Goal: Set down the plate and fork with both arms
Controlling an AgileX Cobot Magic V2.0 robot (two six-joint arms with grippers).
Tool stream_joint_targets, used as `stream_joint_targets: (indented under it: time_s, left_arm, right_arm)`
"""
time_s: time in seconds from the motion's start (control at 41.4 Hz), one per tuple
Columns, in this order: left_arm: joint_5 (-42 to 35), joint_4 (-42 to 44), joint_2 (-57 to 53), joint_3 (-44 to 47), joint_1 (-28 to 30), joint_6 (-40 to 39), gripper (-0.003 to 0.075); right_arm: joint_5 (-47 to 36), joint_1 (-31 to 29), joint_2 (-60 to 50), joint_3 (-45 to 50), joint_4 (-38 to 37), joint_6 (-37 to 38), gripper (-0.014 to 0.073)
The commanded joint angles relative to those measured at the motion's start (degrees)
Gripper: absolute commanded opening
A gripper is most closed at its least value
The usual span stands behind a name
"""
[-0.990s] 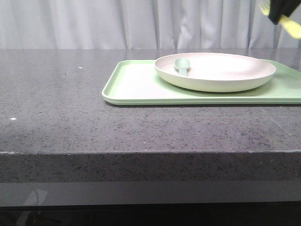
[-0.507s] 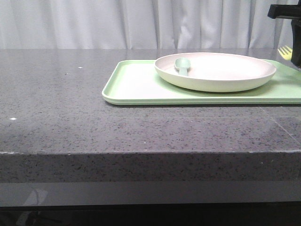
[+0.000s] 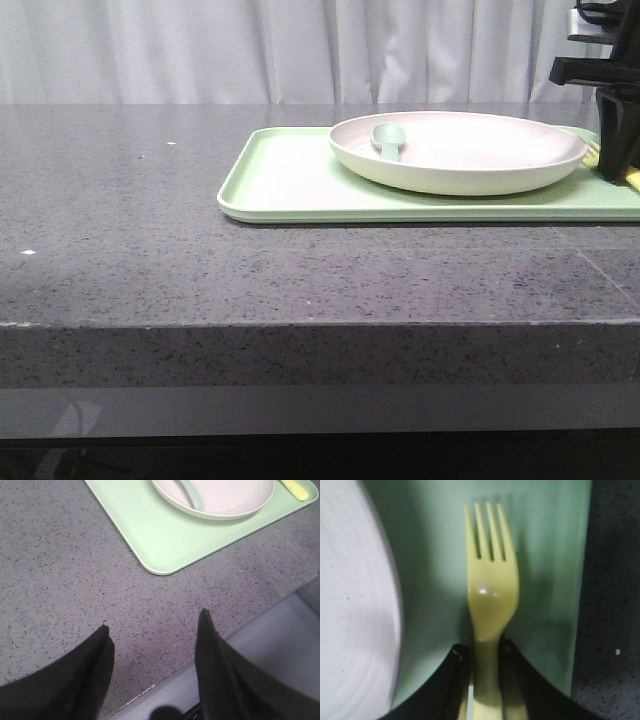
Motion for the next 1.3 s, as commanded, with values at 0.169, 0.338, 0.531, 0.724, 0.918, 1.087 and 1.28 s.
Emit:
stream_joint_targets:
  time_s: [0.169, 0.338, 0.531, 0.724, 0.918, 1.087, 1.28]
  left_arm:
    - [-2.84, -1.57, -0.15, -1.38, 0.04, -0.01, 0.0367]
    - [-2.84, -1.57, -0.15, -1.38, 0.04, -0.01, 0.0368]
    - [-2.84, -1.57, -0.15, -1.38, 0.04, -0.01, 0.0367]
    - [-2.74, -1.57, -0.15, -1.38, 0.04, -0.01, 0.0367]
    - [-2.74, -1.57, -0.15, -1.38, 0.04, -0.01, 0.0367]
    - [-2.74, -1.57, -0.12, -1.38, 0.04, -0.01, 0.0367]
    - [-2.85, -1.57, 0.12, -1.38, 0.04, -0.01, 0.0367]
  right_arm:
    - [-0.98, -0.41, -3.28, -1.79, 0.60, -0.78, 0.0347]
    - [2.23, -0.35, -6.42, -4.17, 0.60, -0.78, 0.0347]
    - [6.96, 1.14, -14.17, -3.95, 0.60, -0.78, 0.0347]
    - [6.78, 6.94, -24.74, 2.53, -0.08, -1.16, 0.0346]
    - [5.63, 11.43, -35.33, 11.36, -4.44, -1.16, 0.0341]
    - [0.89, 11.44, -46.06, 19.46, -4.05, -1.16, 0.0341]
    - [-7.39, 11.44, -60.07, 30.05, -4.01, -1.16, 0.0341]
